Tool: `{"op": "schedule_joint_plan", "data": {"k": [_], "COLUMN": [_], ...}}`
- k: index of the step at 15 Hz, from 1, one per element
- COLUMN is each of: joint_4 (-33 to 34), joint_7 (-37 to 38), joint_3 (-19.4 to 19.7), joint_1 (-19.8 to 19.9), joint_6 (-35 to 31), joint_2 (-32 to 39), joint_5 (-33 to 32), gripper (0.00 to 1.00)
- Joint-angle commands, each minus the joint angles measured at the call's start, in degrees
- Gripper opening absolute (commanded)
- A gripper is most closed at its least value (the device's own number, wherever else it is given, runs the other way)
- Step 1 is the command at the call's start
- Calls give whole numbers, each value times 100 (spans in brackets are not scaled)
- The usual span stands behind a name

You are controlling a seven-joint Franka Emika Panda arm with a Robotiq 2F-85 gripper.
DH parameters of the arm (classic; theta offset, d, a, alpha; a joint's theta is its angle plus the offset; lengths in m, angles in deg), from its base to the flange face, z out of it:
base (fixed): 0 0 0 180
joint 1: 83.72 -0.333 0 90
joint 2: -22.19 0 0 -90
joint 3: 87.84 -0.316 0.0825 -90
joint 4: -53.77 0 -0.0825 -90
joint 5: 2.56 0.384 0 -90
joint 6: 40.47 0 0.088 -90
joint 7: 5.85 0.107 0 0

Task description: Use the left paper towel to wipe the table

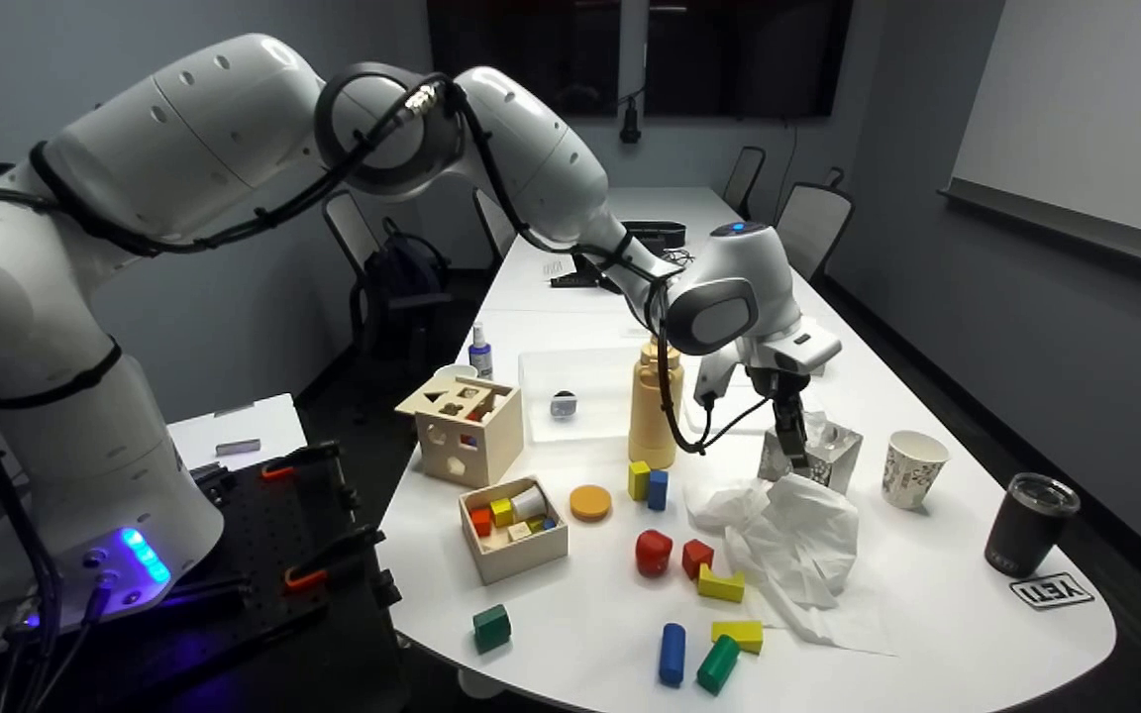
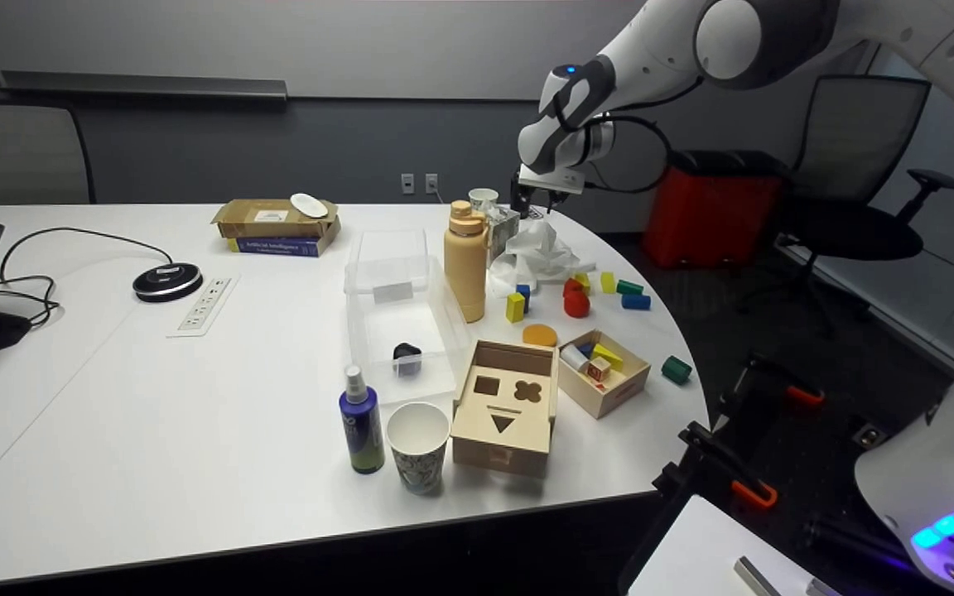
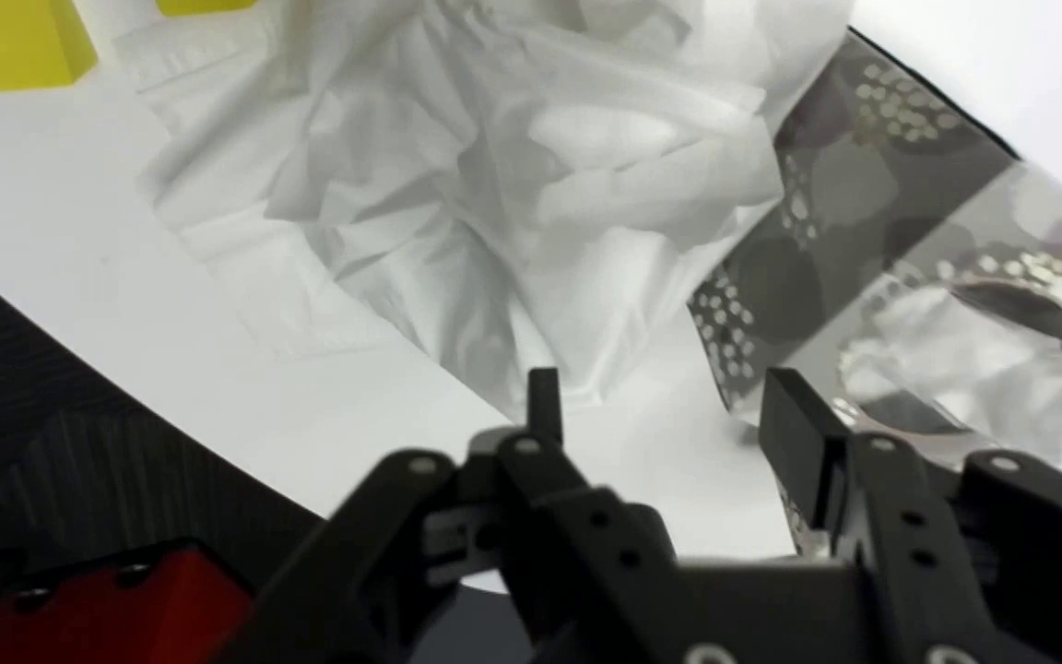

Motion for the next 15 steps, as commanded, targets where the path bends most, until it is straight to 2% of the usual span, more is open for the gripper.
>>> {"op": "schedule_joint_plan", "data": {"k": [1, 3, 9, 15], "joint_4": [-1054, -1517, -3003, -4739], "joint_7": [-51, -133, -185, -23], "joint_3": [-129, -214, -568, -730], "joint_1": [-181, -236, -337, -762], "joint_6": [184, 230, 753, 878], "joint_2": [-1231, -1797, -3541, -5204], "joint_5": [189, 228, 365, 51], "gripper": [90, 100, 100, 100]}}
